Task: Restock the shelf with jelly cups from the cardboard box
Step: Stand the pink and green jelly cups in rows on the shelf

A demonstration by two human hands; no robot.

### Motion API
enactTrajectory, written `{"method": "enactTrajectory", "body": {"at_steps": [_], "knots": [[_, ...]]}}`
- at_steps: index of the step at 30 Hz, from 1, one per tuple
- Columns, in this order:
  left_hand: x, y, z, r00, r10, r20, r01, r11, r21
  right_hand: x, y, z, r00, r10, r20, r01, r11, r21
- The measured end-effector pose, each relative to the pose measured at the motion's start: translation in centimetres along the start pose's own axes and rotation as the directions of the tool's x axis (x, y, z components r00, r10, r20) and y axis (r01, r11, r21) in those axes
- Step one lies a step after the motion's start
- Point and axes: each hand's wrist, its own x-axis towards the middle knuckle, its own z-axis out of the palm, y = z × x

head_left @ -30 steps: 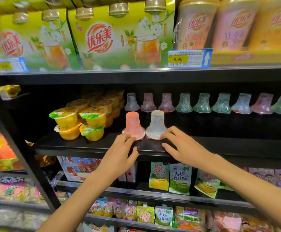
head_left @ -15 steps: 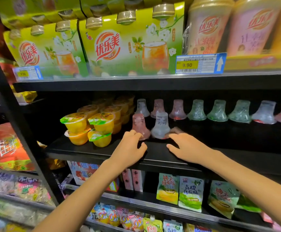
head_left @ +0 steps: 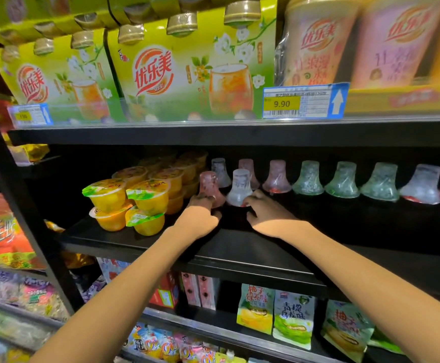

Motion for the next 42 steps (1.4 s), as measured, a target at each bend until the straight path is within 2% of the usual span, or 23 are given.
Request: {"method": "enactTrajectory", "body": {"at_steps": [5, 12, 20, 28, 35, 39, 42], "knots": [[1.6, 0.1, -0.3, 0.999, -0.027, -0.041, 0.026, 0.999, -0.03, 0.5, 0.1, 0.4, 0.996, 0.046, -0.079, -0.041, 0.997, 0.064], [3.1, -0.1, 0.3, 0.996, -0.019, -0.092, 0.013, 0.997, -0.073, 1.3, 0.9, 0.8, 0.99, 0.022, -0.141, -0.008, 0.995, 0.099], [3.9, 0.5, 1.1, 0.992, 0.007, -0.127, -0.006, 1.0, 0.011, 1.7, 1.0, 1.0, 0.985, 0.038, -0.166, -0.019, 0.994, 0.111], [2.3, 0.5, 0.2, 0.999, -0.045, -0.003, 0.045, 0.999, -0.004, 1.2, 0.6, 0.6, 0.988, 0.054, -0.142, -0.035, 0.991, 0.128], [-1.2, 1.2, 0.7, 0.992, 0.087, 0.087, -0.093, 0.993, 0.077, -1.5, -1.1, -0.6, 0.995, 0.104, -0.004, -0.104, 0.994, 0.019], [-2.5, 2.0, 1.1, 0.98, 0.186, 0.074, -0.188, 0.982, 0.014, -4.9, -2.2, -0.6, 0.957, 0.287, 0.049, -0.287, 0.958, -0.012], [-3.7, 2.3, 0.9, 0.949, 0.3, 0.098, -0.295, 0.954, -0.062, -8.0, -4.1, -1.1, 0.917, 0.399, 0.019, -0.398, 0.916, -0.049]]}}
